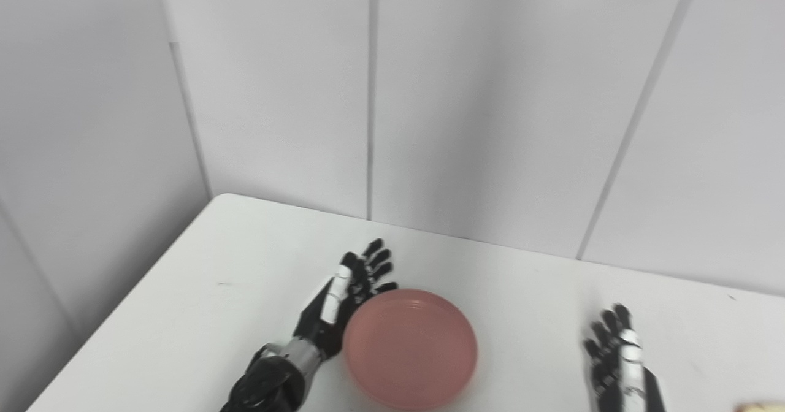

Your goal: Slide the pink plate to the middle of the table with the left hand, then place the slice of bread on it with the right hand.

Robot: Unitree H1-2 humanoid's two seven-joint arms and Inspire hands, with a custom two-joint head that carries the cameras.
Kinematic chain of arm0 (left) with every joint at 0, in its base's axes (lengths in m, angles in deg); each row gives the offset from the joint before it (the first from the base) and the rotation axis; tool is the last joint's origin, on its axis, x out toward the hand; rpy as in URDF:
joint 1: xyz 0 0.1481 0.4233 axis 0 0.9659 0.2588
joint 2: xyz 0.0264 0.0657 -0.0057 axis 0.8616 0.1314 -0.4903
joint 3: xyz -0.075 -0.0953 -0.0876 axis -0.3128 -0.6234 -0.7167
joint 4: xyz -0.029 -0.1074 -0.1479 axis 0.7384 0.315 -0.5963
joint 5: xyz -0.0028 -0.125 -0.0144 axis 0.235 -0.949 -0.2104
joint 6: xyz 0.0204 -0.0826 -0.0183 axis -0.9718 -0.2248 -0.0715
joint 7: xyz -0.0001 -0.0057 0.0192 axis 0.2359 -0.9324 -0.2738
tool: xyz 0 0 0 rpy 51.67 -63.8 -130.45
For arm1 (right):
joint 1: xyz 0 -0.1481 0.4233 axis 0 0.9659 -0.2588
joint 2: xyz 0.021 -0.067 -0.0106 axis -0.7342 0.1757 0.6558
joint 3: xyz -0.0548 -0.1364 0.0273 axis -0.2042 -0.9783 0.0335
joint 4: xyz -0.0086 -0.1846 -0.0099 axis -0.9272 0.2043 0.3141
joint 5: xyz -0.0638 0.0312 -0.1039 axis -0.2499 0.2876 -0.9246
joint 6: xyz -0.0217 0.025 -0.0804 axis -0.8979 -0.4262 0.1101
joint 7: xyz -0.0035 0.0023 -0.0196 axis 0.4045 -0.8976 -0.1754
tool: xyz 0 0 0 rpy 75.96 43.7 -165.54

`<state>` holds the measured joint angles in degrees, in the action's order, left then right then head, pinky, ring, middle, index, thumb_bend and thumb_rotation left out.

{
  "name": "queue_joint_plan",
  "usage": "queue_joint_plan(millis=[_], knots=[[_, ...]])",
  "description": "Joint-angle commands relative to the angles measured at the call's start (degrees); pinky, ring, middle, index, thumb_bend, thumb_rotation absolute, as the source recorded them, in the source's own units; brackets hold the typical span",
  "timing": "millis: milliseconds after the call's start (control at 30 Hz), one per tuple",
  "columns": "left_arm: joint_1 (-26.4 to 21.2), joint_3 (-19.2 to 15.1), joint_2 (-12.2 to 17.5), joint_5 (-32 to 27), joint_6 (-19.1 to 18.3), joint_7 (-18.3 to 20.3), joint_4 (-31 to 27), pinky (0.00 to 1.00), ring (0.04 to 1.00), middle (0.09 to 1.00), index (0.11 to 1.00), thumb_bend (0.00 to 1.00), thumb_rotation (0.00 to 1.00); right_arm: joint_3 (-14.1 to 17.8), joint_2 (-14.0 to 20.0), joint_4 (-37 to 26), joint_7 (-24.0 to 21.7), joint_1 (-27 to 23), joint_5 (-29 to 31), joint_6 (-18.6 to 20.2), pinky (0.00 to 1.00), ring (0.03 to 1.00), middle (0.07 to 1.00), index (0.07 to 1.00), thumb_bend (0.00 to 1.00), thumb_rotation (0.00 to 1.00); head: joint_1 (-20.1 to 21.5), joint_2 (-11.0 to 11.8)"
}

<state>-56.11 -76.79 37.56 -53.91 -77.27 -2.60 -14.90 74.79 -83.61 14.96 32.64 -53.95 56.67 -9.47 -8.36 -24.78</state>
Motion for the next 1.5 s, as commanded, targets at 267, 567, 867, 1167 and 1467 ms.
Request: queue_joint_plan(millis=[267,567,867,1167,1467], knots=[[5.8,0.2,-2.7,-0.9,-4.3,-0.6,-8.5,0.9,0.967,0.984,0.988,0.77,1.0,-1.8,-2.7,-3.4,1.6,-1.5,-3.4,-2.8,0.99,0.967,0.974,0.971,0.63,0.83,6.0,-3.2],[8.6,0.3,-4.5,-1.8,-6.0,-2.0,-13.2,0.96,0.996,0.997,0.968,0.76,0.96,-3.9,-4.5,-6.9,4.1,-1.9,-6.2,1.1,1.0,0.966,0.976,0.977,0.62,0.86,11.2,-6.3],[10.3,1.9,-5.2,-0.7,-6.1,-2.6,-15.8,1.0,1.0,1.0,0.965,0.75,0.99,-4.4,-5.6,-10.2,5.6,-2.5,-6.3,5.0,1.0,0.964,0.975,0.972,0.62,0.85,12.9,-10.0],[11.1,2.7,-5.9,0.5,-4.5,-3.1,-16.1,0.99,0.997,1.0,0.976,0.75,0.98,-4.4,-5.3,-12.0,5.6,-2.9,-6.2,6.9,1.0,0.964,0.968,0.962,0.63,0.84,12.3,-12.1],[10.6,3.0,-5.9,1.6,-2.5,-4.0,-15.1,1.0,0.997,1.0,0.964,0.73,1.0,-4.3,-4.3,-12.1,4.9,-3.2,-5.5,7.9,0.99,0.954,0.959,0.953,0.64,0.84,11.3,-12.2]])
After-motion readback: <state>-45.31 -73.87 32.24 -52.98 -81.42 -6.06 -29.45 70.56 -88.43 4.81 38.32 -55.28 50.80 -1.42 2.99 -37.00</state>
